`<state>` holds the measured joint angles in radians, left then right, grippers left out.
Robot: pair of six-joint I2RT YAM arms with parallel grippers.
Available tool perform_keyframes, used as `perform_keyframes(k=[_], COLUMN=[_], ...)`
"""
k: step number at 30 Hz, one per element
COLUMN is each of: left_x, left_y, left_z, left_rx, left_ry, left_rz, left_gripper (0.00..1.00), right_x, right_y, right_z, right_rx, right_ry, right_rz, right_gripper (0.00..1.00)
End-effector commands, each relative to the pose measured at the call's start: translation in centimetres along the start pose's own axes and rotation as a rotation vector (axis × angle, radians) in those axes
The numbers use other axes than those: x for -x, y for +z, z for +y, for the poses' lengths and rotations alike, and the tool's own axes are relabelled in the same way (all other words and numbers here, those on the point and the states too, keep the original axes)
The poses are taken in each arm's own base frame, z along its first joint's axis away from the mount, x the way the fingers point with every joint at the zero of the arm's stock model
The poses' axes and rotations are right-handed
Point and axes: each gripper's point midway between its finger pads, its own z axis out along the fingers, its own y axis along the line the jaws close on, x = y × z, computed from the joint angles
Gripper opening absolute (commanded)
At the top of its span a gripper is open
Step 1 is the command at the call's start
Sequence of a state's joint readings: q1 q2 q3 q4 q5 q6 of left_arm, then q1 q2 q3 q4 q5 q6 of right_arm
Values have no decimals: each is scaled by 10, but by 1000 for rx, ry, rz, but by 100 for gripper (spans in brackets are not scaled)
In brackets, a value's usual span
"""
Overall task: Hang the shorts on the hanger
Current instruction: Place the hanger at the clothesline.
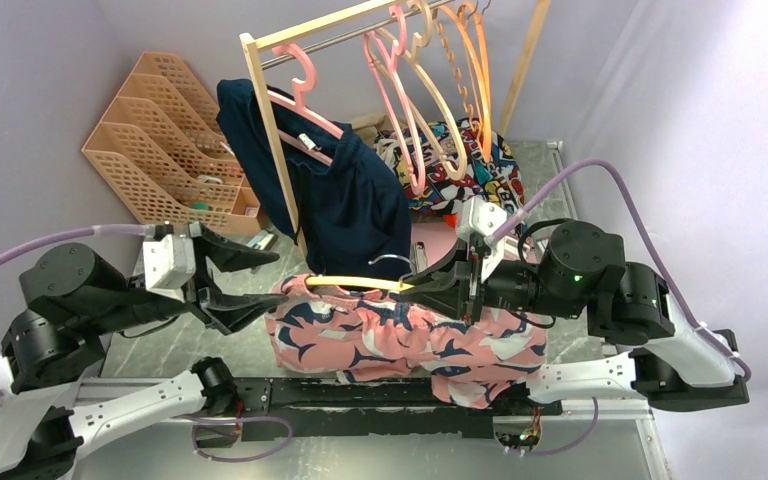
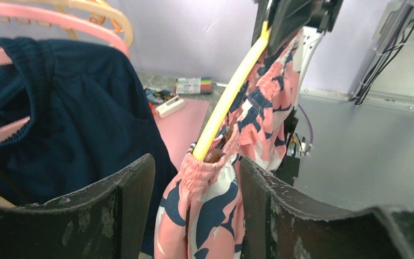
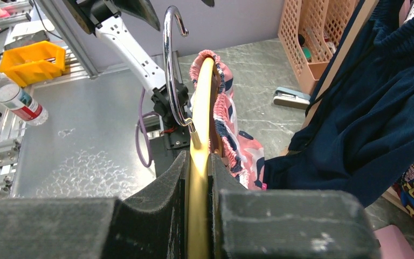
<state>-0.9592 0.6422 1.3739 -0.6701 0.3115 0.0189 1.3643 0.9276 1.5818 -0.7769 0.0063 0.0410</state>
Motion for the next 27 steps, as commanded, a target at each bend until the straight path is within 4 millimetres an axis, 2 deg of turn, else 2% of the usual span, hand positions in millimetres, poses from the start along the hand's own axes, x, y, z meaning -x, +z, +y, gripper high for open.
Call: perform_keyframes(k=[1, 8, 19, 23, 27], left_x=[-25, -34, -39, -45, -50], left_y=[6, 14, 15, 18, 20], left_z=[12, 18, 16, 16, 14], left_rx=[66, 80, 65, 60, 42], left_ry=[-49, -40, -27, -30, -30], left_rz=[74, 103, 110, 128, 147], left_gripper=[63, 65, 48, 55, 50], right_x=[24, 28, 24, 25, 24], right_y=[0, -1, 1, 1, 1], right_z=[1, 3, 4, 5, 5], right_rx=[3, 15, 17, 22, 22], right_ry=[6, 8, 8, 8, 8], right_rz=[-91, -101, -97, -98, -96], right_gripper=[0, 0, 0, 0, 0])
